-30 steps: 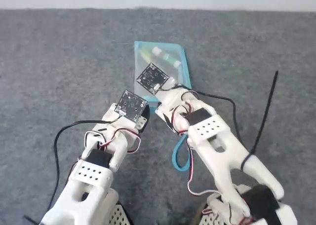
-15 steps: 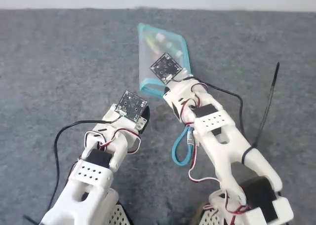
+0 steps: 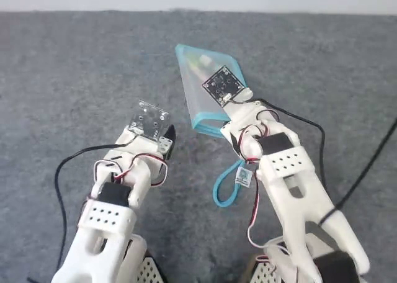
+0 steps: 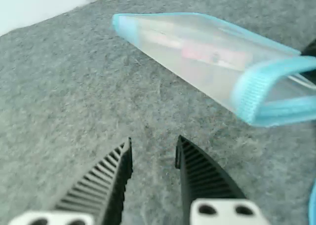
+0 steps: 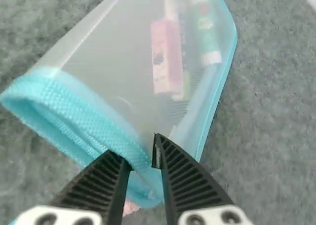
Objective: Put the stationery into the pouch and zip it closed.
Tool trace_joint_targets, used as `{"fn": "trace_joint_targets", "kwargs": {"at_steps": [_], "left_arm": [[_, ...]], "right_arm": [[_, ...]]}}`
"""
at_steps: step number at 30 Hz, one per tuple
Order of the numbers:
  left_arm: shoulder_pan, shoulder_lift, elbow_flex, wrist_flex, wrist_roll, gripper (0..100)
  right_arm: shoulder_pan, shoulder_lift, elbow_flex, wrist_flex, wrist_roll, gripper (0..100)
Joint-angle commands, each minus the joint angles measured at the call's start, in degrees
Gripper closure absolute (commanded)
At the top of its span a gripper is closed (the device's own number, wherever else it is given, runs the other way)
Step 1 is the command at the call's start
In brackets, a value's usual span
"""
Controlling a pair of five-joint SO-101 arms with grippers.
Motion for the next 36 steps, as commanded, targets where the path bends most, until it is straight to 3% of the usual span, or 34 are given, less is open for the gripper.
{"fn": "trace_joint_targets", "kwargs": {"at_steps": [1,6,12,26,36], "left_arm": [[-0.3,-12.3,-4.1,8.5,1.3,86],[0.1,-27.4,-4.2,18.4,1.4,74],[6.1,-24.4,-4.1,19.3,1.2,75],[6.0,-11.3,-2.4,7.2,1.1,75],[5.9,-1.9,-1.0,-2.9,0.9,75]], "right_arm": [[0.6,-5.5,-0.5,3.7,-1.6,99.1],[0.4,-5.8,-3.6,9.4,-1.8,99.1],[-3.7,-5.7,-8.0,17.2,-3.7,99.2],[-9.1,-5.8,-8.8,19.6,-3.6,99.2],[-13.4,-6.5,-9.1,23.1,0.8,99.1]]}}
